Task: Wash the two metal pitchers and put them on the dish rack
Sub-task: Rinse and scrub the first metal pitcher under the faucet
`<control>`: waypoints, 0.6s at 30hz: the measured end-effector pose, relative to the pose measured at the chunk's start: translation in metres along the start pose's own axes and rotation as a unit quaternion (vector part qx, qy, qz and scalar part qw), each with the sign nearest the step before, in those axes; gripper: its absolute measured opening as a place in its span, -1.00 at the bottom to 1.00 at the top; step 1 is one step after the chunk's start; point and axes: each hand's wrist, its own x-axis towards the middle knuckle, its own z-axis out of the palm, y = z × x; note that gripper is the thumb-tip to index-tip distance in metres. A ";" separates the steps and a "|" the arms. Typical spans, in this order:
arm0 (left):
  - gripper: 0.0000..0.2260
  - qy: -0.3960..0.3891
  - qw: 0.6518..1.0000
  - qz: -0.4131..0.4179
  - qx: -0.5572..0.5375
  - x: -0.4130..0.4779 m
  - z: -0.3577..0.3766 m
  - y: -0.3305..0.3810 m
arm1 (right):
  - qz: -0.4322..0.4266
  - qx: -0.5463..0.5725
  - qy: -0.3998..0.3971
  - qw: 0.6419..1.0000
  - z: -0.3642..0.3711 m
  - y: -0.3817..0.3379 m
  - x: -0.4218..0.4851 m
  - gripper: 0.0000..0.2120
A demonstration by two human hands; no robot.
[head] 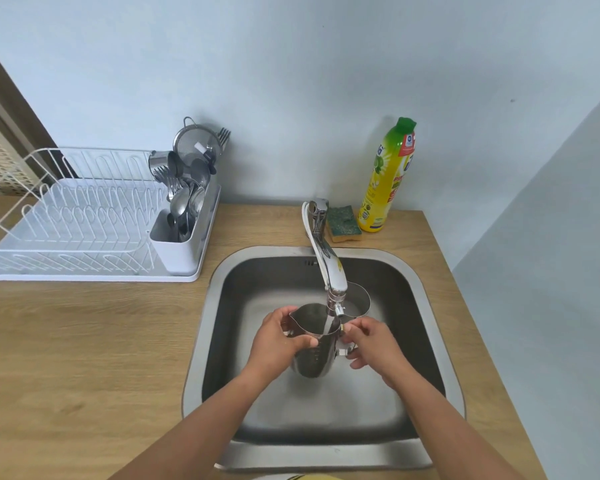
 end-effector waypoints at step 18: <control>-0.47 -0.033 0.999 -0.022 -0.020 0.001 0.005 -0.001 | -0.010 -0.029 0.011 0.999 -0.014 -0.003 -0.002 -0.88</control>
